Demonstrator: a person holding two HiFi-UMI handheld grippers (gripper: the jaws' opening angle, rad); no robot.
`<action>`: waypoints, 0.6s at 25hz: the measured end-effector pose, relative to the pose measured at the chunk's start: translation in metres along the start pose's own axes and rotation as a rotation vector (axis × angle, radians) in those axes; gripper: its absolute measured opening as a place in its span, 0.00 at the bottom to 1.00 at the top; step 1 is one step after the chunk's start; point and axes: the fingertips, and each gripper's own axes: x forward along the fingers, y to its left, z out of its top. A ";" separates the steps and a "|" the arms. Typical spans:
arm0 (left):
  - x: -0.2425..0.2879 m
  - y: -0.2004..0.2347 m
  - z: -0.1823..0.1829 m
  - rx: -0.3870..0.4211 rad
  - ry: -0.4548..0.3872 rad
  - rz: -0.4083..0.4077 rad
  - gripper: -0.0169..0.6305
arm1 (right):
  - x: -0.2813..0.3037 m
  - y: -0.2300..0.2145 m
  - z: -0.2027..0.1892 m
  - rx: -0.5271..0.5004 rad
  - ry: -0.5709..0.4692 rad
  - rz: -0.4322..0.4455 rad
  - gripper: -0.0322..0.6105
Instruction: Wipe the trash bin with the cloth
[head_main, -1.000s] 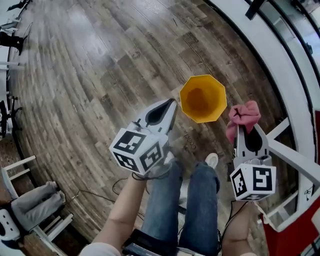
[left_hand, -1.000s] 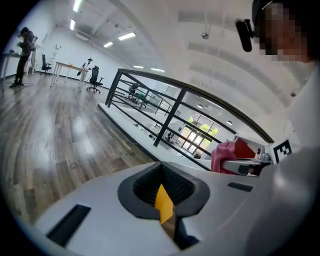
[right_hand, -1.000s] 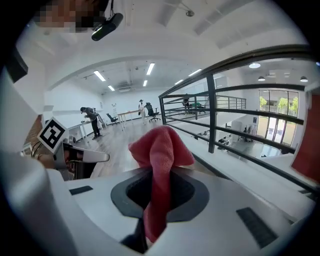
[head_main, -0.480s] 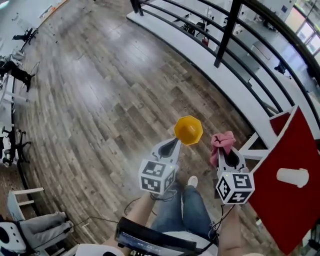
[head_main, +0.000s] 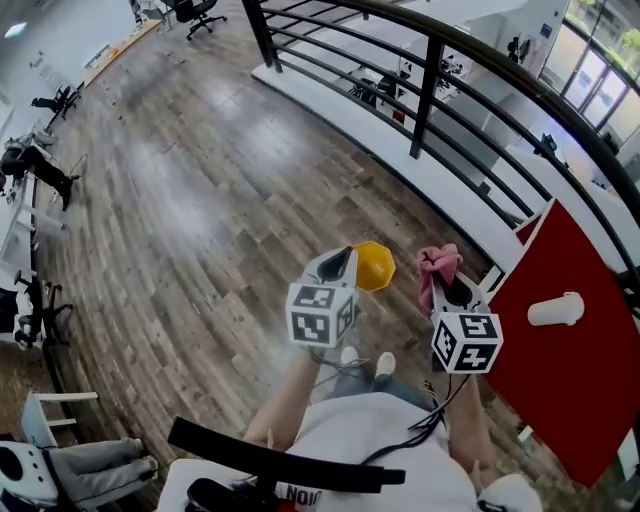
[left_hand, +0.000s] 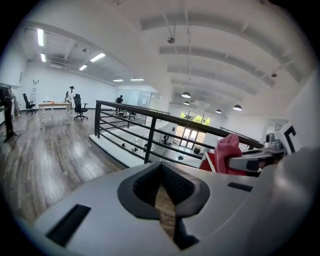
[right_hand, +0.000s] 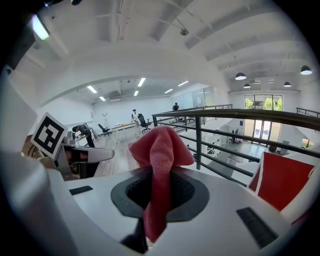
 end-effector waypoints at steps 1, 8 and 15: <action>-0.001 -0.003 0.001 -0.004 -0.002 -0.006 0.03 | -0.003 0.001 -0.001 0.008 0.002 0.005 0.13; 0.001 -0.049 0.002 -0.035 0.007 -0.224 0.03 | -0.006 0.013 0.010 0.064 -0.020 0.102 0.13; -0.009 -0.076 -0.016 -0.182 0.074 -0.563 0.03 | -0.015 0.036 0.004 0.154 0.026 0.434 0.13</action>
